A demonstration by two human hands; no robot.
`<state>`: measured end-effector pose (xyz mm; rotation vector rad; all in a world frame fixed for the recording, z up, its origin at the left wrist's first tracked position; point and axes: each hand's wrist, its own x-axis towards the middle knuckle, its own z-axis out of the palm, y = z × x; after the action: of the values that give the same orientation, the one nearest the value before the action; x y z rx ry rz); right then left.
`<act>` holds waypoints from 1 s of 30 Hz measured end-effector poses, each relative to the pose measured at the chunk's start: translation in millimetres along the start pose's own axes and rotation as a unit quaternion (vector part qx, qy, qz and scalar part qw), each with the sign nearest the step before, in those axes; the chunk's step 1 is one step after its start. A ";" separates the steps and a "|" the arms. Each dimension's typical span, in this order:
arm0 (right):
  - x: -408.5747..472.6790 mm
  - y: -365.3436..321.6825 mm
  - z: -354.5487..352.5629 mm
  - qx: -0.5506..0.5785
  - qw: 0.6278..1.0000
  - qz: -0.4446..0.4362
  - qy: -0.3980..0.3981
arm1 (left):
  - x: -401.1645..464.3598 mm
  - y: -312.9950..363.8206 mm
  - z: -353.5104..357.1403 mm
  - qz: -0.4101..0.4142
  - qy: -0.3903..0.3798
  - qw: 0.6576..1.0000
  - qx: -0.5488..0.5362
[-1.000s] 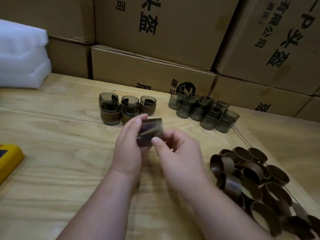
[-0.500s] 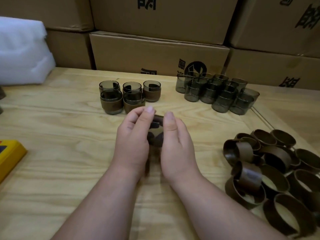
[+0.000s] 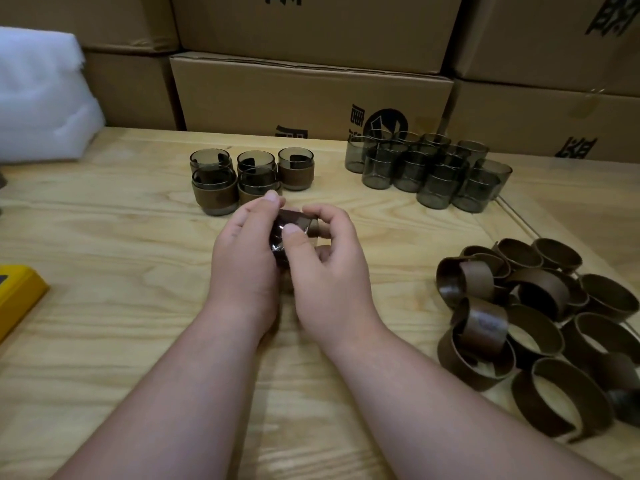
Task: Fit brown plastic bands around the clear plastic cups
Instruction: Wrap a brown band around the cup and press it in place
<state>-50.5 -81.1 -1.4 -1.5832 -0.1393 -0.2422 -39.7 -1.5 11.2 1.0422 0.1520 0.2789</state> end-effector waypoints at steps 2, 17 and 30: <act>-0.8 1.4 0.2 -0.007 1.000 -0.023 -0.017 | -0.6 1.8 1.4 -0.005 -0.003 1.000 -0.014; 1.4 -2.3 0.0 -0.047 0.999 0.022 0.012 | 1.5 -3.1 -0.5 0.013 0.013 1.000 -0.018; 0.1 -1.1 -1.7 0.040 0.999 0.000 -0.025 | 3.6 -3.6 -1.4 0.004 0.017 1.000 -0.019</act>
<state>-50.8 -82.8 -0.3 -1.5100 -0.1854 -0.1944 -36.1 -0.9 7.4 1.0002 0.1714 0.3059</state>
